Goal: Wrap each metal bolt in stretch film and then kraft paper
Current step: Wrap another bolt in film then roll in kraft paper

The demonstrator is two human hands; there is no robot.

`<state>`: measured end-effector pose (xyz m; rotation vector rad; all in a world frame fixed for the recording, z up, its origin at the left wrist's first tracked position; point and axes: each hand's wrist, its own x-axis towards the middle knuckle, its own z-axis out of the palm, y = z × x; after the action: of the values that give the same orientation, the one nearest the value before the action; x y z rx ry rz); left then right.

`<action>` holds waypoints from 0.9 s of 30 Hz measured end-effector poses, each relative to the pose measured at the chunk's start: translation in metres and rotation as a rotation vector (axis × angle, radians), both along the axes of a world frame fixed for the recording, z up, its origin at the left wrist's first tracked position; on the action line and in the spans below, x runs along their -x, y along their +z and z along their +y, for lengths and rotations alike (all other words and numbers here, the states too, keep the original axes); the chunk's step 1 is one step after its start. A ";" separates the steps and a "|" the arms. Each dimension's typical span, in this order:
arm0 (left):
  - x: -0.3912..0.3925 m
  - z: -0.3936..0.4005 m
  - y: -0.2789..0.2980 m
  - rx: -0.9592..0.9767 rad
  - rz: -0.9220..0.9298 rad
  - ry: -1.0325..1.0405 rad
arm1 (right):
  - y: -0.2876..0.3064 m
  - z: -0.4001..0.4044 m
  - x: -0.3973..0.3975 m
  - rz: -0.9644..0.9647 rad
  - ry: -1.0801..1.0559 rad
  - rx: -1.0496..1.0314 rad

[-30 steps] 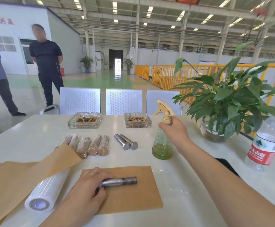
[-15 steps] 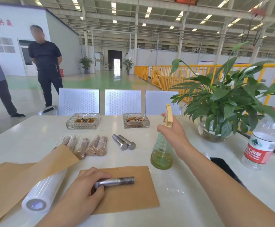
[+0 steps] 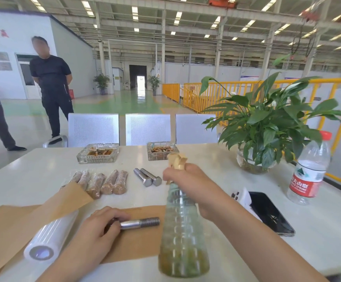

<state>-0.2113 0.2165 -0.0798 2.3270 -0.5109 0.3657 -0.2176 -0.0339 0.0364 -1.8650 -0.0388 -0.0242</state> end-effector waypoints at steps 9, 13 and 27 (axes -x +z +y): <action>0.005 -0.006 0.003 0.013 0.000 0.053 | -0.033 0.027 0.046 0.333 0.166 0.202; 0.004 -0.004 0.004 0.035 0.024 0.068 | -0.036 0.039 0.049 0.334 0.180 0.198; -0.002 -0.001 -0.004 0.151 0.076 0.099 | -0.039 0.066 0.048 0.342 0.107 0.221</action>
<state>-0.2098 0.2156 -0.0835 2.2147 -0.3202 0.3492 -0.2661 0.0322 -0.0024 -2.0614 0.0995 0.3860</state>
